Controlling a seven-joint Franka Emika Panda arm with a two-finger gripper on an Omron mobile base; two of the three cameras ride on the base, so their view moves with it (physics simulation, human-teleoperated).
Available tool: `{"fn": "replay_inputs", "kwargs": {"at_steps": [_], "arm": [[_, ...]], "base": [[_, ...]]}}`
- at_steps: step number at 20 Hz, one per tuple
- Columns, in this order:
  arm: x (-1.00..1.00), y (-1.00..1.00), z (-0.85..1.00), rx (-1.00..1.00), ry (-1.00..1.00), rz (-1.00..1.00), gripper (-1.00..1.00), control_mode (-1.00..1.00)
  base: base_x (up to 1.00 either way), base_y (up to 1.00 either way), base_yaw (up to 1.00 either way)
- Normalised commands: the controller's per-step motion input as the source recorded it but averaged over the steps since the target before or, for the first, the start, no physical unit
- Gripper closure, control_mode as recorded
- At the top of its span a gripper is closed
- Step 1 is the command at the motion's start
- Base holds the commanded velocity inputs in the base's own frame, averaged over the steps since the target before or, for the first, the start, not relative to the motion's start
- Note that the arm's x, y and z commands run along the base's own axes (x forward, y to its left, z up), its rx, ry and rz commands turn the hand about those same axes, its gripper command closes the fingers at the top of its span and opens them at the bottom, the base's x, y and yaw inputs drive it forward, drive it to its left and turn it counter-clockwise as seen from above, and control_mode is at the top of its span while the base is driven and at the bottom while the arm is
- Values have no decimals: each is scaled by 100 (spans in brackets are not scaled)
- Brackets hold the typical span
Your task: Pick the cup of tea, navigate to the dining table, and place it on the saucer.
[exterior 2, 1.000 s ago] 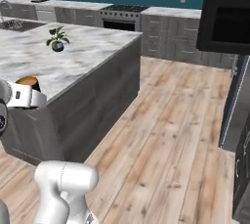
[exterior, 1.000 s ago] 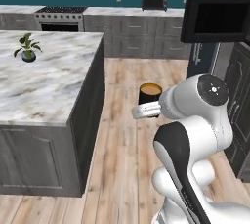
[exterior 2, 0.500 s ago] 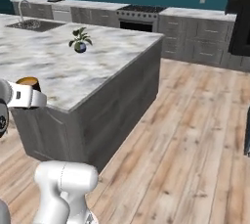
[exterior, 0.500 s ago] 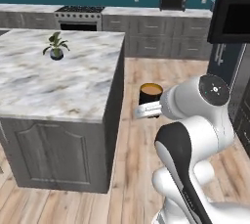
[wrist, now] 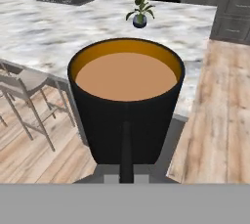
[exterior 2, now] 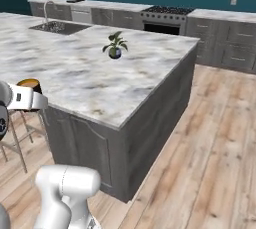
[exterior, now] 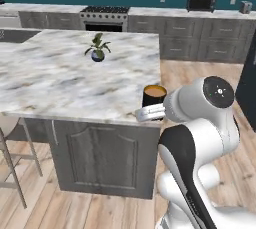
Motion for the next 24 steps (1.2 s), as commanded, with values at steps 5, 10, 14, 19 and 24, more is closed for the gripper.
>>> {"fn": "replay_inputs", "kwargs": {"at_steps": [5, 10, 14, 19, 24], "arm": [[0, 0, 0, 0, 0, 0, 100, 100], [0, 0, 0, 0, 0, 0, 100, 100], [0, 0, 0, 0, 0, 0, 100, 100], [0, 0, 0, 0, 0, 0, 100, 100], [0, 0, 0, 0, 0, 0, 100, 100]], "base": [[0, 100, 5], [0, 100, 4], [0, 100, 3], [0, 100, 2], [2, 100, 0]]}}
